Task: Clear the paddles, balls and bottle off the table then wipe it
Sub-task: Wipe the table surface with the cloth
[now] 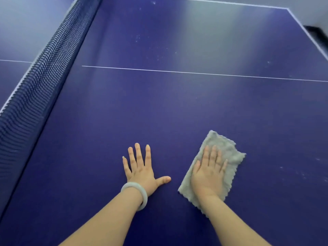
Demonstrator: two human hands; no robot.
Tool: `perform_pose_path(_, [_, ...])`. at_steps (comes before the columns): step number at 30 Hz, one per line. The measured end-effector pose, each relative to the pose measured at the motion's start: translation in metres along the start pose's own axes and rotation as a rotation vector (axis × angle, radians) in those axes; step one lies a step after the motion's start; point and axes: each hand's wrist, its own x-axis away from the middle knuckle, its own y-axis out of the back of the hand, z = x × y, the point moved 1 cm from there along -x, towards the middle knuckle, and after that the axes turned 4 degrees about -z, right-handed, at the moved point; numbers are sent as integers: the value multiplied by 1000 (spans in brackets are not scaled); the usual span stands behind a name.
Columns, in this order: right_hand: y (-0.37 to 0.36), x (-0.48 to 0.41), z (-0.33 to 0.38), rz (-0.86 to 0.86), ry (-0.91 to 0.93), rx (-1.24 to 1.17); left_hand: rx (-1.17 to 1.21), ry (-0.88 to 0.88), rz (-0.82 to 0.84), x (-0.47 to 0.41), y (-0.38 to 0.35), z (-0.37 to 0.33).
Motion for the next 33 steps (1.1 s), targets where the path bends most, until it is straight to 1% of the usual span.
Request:
perform_pose_path(3, [-3,-6,32,54,439,3,-6,-3,-5,0,0,0])
perform_pose_path(4, [0,-19,28,74,528,22,-5,-4,-12,0,0,1])
perform_pose_path(5, [3,-32,16,71,554,45,-4,-4,-15,0,0,0])
perform_pose_path(6, [5,-45,-2,61,497,57,-5,-3,-13,-1,-1,0])
perform_pose_path(7, [7,-54,-25,41,363,54,-9,-3,-13,-1,-1,0])
perform_pose_path(8, [9,-58,-49,28,191,43,-14,-3,-14,-2,-1,-1])
perform_pose_path(10, [12,-46,-85,31,-108,18,-26,-2,-12,-2,-1,-1])
perform_pose_path(11, [13,-33,-91,26,-190,11,-31,-1,-11,-2,-1,-1])
perform_pose_path(12, [12,-17,-89,12,-229,6,-38,0,-10,-2,0,-2])
perform_pose_path(14, [8,15,-67,6,-240,-8,-47,6,-8,-1,0,-2])
perform_pose_path(15, [5,29,-52,15,-213,-15,-49,10,-9,-1,1,-2])
perform_pose_path(16, [2,43,-38,22,-156,-12,-52,14,-11,-1,2,-3])
perform_pose_path(19, [0,74,-13,40,109,17,-68,17,-14,1,4,-4])
perform_pose_path(21, [4,81,-20,44,226,-3,-79,15,-16,3,6,-5])
perform_pose_path(23, [6,82,-39,69,300,29,-75,12,-34,7,10,-7])
perform_pose_path(25, [5,78,-61,76,289,54,-73,-42,-102,17,10,-15])
perform_pose_path(27, [5,73,-81,92,243,75,-96,-171,-175,37,1,-32])
perform_pose_path(28, [6,72,-91,104,230,83,-106,-235,-179,50,-8,-44])
perform_pose_path(30, [12,73,-109,106,207,72,-106,-318,-119,78,-32,-68])
perform_pose_path(33, [19,86,-136,89,163,47,-112,-307,-43,101,-61,-92])
